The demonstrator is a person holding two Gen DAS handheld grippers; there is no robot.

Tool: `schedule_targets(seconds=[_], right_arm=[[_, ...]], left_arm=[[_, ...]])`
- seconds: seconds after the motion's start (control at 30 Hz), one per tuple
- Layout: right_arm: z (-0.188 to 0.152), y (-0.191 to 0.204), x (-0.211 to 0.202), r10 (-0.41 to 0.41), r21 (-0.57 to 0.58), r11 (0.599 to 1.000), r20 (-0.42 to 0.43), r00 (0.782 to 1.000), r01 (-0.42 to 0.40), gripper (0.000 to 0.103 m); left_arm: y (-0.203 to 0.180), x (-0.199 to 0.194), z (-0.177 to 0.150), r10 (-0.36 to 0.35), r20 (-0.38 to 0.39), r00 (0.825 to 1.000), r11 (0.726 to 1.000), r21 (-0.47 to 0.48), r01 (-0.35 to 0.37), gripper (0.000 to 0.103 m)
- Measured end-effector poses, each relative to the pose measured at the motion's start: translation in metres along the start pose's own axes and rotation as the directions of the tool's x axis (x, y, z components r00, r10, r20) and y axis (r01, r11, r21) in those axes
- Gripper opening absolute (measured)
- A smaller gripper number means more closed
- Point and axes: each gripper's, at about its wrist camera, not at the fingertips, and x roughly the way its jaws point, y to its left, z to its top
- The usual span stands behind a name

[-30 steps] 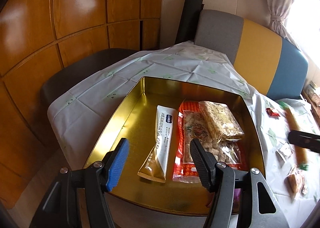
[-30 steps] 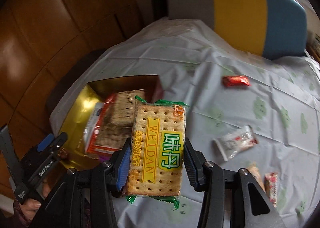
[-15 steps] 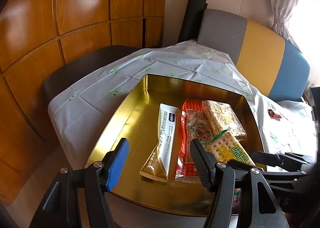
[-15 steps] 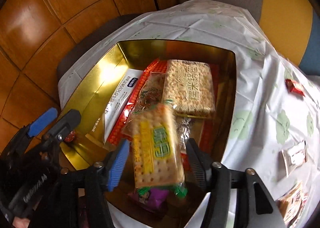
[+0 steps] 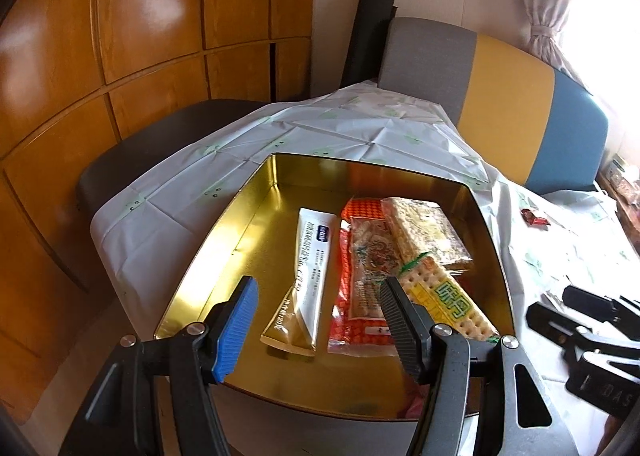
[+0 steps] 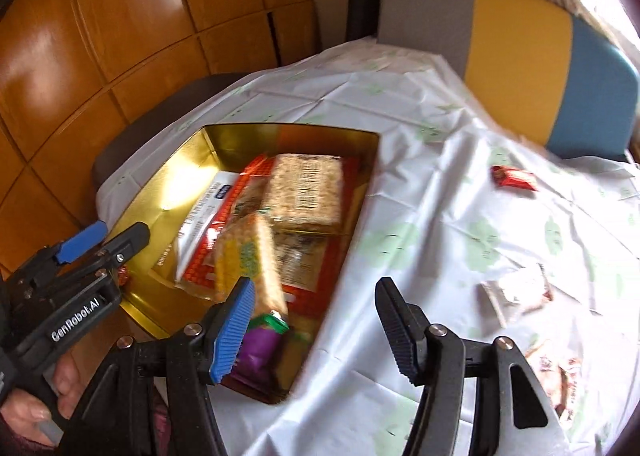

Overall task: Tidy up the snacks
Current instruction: 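Withdraw both grippers from the tin toward the red candy bar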

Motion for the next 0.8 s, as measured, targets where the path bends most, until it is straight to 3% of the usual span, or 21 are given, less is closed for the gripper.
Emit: schedule_targets(seconds=[0.13,0.47,0.53,0.63,0.8], right_arm=[[-0.008,-0.018,-0.016,-0.058,0.022,0.998,0.033,0.998,0.057,0.063],[-0.031,-0.082,-0.041,-0.171,0.088,0.982,0.015,0.985,0.169,0.063],[-0.035,-0.097,-0.047,-0.201,0.089,0.976,0.009,0.980,0.199,0.064],[-0.041,-0.122,-0.054,-0.247,0.101,0.964,-0.008,0.969,0.247,0.075],[-0.048,-0.167,-0.065,-0.338,0.096,0.935,-0.053,0.940,0.342,0.075]], left_arm=[[-0.006,-0.003,-0.001,-0.010,0.000,1.000,1.000,0.017,0.010,0.064],[-0.030,-0.011,-0.001,-0.037,0.009,0.999,0.995,0.091,0.036,0.064],[-0.036,-0.013,-0.002,-0.047,0.009,0.999,0.993,0.111,0.046,0.064],[-0.048,-0.015,-0.005,-0.067,0.007,0.998,0.987,0.145,0.065,0.064],[-0.067,-0.021,-0.007,-0.088,0.004,0.996,0.978,0.191,0.086,0.069]])
